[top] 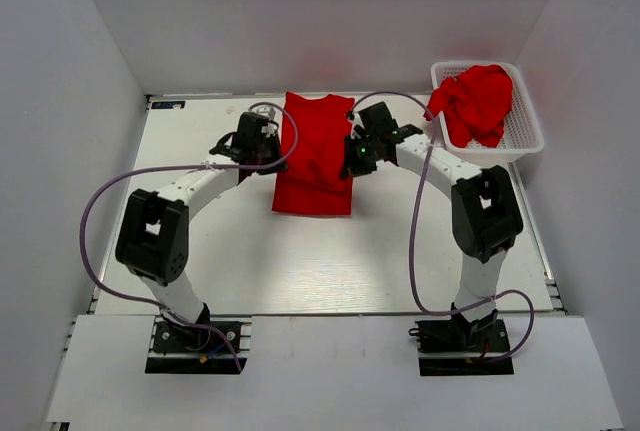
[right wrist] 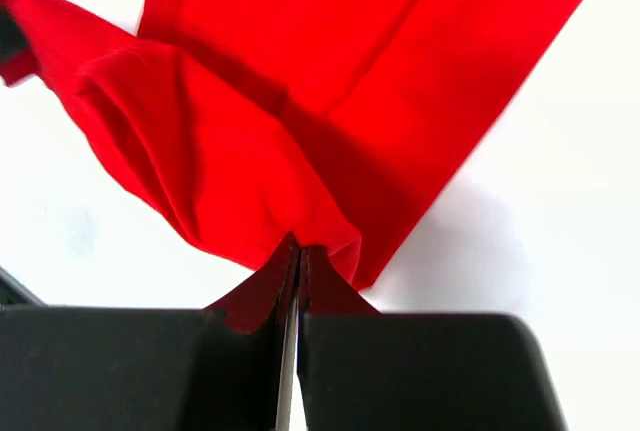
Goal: Fold and stack the t-shirts
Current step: Fold the folded rectangular tshirt in 1/3 of the way
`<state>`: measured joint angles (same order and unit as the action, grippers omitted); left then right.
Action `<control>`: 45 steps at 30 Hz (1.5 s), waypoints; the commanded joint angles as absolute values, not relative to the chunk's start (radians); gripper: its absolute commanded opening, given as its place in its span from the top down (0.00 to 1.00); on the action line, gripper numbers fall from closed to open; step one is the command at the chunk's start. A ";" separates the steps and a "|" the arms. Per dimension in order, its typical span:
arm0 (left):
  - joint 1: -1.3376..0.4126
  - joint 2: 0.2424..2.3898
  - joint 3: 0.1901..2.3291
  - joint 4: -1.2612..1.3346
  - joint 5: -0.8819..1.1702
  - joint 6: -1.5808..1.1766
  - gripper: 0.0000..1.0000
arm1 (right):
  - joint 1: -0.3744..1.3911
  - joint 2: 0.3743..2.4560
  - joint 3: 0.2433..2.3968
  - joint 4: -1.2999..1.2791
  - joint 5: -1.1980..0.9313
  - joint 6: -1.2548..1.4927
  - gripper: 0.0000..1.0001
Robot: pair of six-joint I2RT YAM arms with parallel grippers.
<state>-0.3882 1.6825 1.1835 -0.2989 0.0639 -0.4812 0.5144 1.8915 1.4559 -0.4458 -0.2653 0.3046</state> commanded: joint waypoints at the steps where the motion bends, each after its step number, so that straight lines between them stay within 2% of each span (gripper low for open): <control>1: -0.370 1.735 1.253 -0.249 0.129 -0.445 1.00 | 0.492 1.940 1.567 -0.474 -0.291 0.256 1.00; 23: -0.310 1.933 1.397 -0.196 0.179 -0.456 1.00 | 0.391 2.109 1.687 -0.338 -0.409 0.334 1.00; 26: -0.299 1.979 1.430 -0.181 0.179 -0.471 1.00 | 0.379 2.163 1.715 -0.309 -0.466 0.403 0.94; 27: -0.290 1.988 1.443 -0.157 0.179 -0.491 0.94 | 0.374 2.175 1.727 -0.279 -0.477 0.419 0.88; 28: -0.275 1.988 1.454 -0.143 0.179 -0.503 0.77 | 0.367 2.201 1.735 -0.264 -0.542 0.505 0.82; 29: -0.265 2.009 1.471 -0.143 0.154 -0.515 0.76 | 0.342 2.207 1.746 -0.196 -0.572 0.540 0.74; 30: -0.253 2.020 1.521 -0.143 0.140 -0.538 0.71 | 0.336 2.213 1.744 -0.110 -0.604 0.578 0.67; 31: -0.229 2.034 1.548 -0.127 0.126 -0.548 0.58 | 0.301 2.235 1.747 -0.012 -0.720 0.709 0.61; 32: -0.216 2.069 1.613 -0.127 0.126 -0.557 0.47 | 0.290 2.241 1.747 0.120 -0.750 0.756 0.48; 33: -0.204 2.089 1.652 -0.141 0.126 -0.580 0.40 | 0.279 2.247 1.749 0.206 -0.770 0.876 0.25; 34: -0.183 2.106 1.682 -0.141 0.165 -0.580 0.38 | 0.264 2.256 1.747 0.245 -0.793 0.911 0.10; 36: -0.173 2.129 1.736 -0.132 0.201 -0.612 0.16 | 0.230 2.272 1.743 0.297 -0.808 0.959 0.10; 38: -0.144 2.129 1.746 -0.106 0.238 -0.612 0.00 | 0.222 2.263 1.720 0.311 -0.796 0.996 0.10; 42: -0.133 2.100 1.735 -0.106 0.247 -0.603 0.00 | 0.201 2.214 1.666 0.241 -0.784 0.910 0.10; 45: -0.124 2.042 1.684 -0.118 0.261 -0.537 0.00 | 0.218 2.148 1.701 0.017 -0.686 0.650 0.10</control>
